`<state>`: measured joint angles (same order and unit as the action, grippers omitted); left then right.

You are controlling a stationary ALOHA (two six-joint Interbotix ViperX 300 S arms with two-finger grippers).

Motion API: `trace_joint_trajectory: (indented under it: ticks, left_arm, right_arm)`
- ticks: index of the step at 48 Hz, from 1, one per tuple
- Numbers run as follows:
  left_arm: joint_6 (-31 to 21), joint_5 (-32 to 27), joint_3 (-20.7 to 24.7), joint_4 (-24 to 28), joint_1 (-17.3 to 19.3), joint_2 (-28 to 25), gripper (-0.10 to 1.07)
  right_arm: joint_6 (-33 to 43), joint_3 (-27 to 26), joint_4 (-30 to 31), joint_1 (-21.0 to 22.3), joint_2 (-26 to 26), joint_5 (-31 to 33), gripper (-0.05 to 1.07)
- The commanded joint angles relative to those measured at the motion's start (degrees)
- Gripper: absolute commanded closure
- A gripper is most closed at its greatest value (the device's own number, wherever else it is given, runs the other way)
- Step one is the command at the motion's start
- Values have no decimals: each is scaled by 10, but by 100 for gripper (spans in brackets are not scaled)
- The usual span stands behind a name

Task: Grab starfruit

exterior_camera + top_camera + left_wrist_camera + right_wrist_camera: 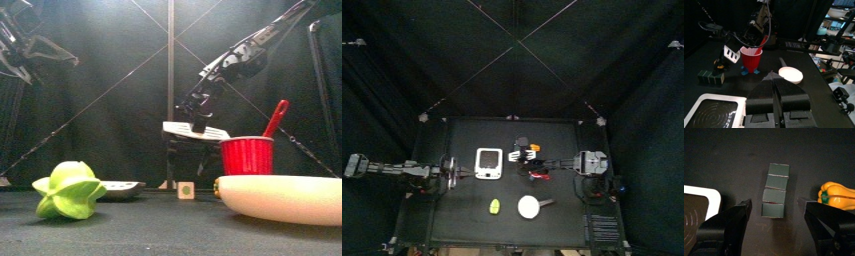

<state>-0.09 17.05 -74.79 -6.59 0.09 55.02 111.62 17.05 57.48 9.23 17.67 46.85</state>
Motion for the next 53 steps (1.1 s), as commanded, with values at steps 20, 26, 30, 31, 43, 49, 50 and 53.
trace_joint_trajectory:
  ticks: [20,26,30,31,43,49,50,53]
  left_arm:
    - [-2,2,7,-3,1,-4,70]
    - [0,2,6,-6,2,-4,70]
    - [0,2,6,-6,1,-4,70]
    - [0,3,6,-6,1,-4,70]
    - [0,2,6,-7,5,-4,70]
    - [0,2,5,-7,5,-4,70]
    - [0,2,6,-7,5,-4,70]
    - [0,2,5,-7,5,-4,70]
  right_arm:
    - [-76,43,37,-54,-153,-31,2]
    - [-109,76,32,-81,-197,-67,2]
    - [-124,94,32,-96,-221,-97,2]
    - [-127,98,33,-100,-226,-105,2]
    - [-140,146,33,-137,-277,-129,2]
    - [-141,176,35,-163,-294,-128,2]
    - [-141,180,35,-167,-297,-129,2]
    - [-140,192,37,-178,-303,-128,2]
